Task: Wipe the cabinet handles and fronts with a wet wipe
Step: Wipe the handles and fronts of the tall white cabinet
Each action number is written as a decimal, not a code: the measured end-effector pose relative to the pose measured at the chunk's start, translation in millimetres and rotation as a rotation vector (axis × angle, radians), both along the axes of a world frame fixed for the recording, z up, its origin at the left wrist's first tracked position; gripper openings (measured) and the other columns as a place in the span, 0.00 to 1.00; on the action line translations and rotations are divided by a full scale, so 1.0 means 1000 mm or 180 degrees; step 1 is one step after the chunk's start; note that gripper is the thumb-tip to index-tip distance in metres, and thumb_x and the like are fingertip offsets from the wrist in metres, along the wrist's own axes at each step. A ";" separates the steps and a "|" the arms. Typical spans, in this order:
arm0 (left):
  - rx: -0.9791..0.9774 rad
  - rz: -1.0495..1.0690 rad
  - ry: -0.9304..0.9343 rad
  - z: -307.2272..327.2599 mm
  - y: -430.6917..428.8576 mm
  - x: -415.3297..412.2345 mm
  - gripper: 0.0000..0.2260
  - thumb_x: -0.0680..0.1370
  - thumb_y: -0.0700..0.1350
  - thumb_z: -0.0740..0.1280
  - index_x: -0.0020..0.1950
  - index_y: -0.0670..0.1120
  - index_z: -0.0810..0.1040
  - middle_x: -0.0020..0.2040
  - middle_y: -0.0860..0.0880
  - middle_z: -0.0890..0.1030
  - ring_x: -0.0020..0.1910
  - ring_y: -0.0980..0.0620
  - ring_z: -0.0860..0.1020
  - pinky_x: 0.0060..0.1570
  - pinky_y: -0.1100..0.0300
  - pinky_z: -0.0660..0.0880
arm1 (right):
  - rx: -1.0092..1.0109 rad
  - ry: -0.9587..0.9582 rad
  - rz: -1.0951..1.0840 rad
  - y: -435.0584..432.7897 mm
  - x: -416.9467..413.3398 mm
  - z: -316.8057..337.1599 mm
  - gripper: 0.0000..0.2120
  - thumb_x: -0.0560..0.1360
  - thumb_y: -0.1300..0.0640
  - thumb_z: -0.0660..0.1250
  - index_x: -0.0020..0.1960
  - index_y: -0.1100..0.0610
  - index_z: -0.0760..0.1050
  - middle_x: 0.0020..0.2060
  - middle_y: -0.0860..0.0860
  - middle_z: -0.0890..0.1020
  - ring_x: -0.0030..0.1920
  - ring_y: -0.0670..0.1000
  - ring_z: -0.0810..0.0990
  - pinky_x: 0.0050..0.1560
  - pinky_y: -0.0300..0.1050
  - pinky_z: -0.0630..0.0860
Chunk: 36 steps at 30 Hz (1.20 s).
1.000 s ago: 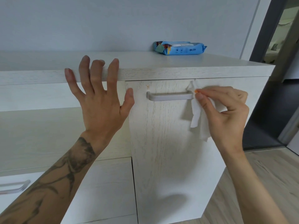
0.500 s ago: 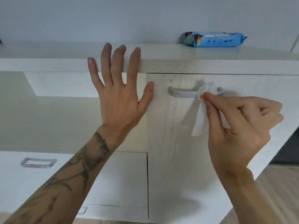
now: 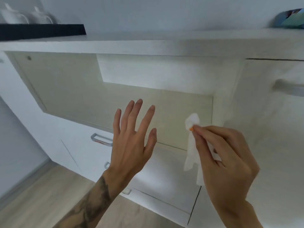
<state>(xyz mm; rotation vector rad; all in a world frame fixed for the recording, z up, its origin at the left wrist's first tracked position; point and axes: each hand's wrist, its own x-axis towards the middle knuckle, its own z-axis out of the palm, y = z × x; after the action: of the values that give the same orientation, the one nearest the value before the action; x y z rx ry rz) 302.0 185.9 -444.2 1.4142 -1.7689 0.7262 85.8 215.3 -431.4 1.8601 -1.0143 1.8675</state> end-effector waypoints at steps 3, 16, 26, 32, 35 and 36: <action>0.0185 0.0132 -0.0091 -0.019 -0.005 0.052 0.24 0.88 0.52 0.57 0.82 0.46 0.70 0.82 0.40 0.67 0.83 0.39 0.63 0.83 0.37 0.54 | 0.0093 0.0091 -0.0008 -0.010 0.033 -0.020 0.04 0.79 0.63 0.76 0.52 0.62 0.88 0.45 0.54 0.86 0.42 0.53 0.83 0.40 0.48 0.79; 0.0171 -0.0501 -0.0262 -0.066 -0.064 0.234 0.24 0.89 0.52 0.50 0.83 0.46 0.69 0.81 0.41 0.68 0.83 0.40 0.64 0.83 0.38 0.56 | 0.0309 0.0476 -0.0734 -0.028 0.179 -0.083 0.05 0.81 0.60 0.75 0.52 0.61 0.88 0.46 0.53 0.87 0.43 0.52 0.83 0.41 0.47 0.80; -0.0126 -0.0972 -0.0315 -0.110 -0.109 0.316 0.22 0.89 0.50 0.53 0.79 0.42 0.72 0.77 0.38 0.72 0.79 0.36 0.68 0.81 0.37 0.57 | 0.0755 0.0036 -0.1265 -0.018 0.281 -0.108 0.04 0.79 0.62 0.75 0.53 0.58 0.87 0.47 0.50 0.84 0.44 0.37 0.74 0.44 0.27 0.68; -0.0337 -0.1095 -0.0156 -0.121 -0.119 0.323 0.21 0.89 0.49 0.55 0.78 0.42 0.73 0.76 0.38 0.74 0.73 0.35 0.72 0.75 0.41 0.61 | 0.1040 -0.0102 -0.1374 -0.025 0.304 -0.114 0.06 0.78 0.65 0.75 0.53 0.58 0.87 0.47 0.50 0.83 0.39 0.42 0.75 0.39 0.23 0.66; -0.0447 -0.1105 -0.0133 -0.124 -0.121 0.322 0.21 0.90 0.49 0.55 0.78 0.42 0.73 0.75 0.38 0.75 0.70 0.35 0.73 0.71 0.41 0.63 | 0.1095 -0.0070 -0.1295 -0.025 0.305 -0.121 0.08 0.78 0.67 0.76 0.54 0.58 0.87 0.47 0.51 0.83 0.42 0.40 0.78 0.42 0.24 0.68; -0.0493 -0.1102 -0.0147 -0.125 -0.123 0.322 0.21 0.90 0.49 0.55 0.78 0.42 0.73 0.75 0.38 0.75 0.69 0.36 0.74 0.70 0.40 0.64 | 0.1087 -0.0023 -0.1249 -0.024 0.303 -0.123 0.10 0.78 0.68 0.75 0.56 0.57 0.87 0.48 0.51 0.83 0.44 0.37 0.78 0.43 0.24 0.69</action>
<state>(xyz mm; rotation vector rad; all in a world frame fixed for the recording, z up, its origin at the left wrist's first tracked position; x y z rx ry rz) 623.9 63.2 -569.1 0.9627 -1.8851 0.6949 388.4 191.5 -554.3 1.6608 -1.6485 1.5436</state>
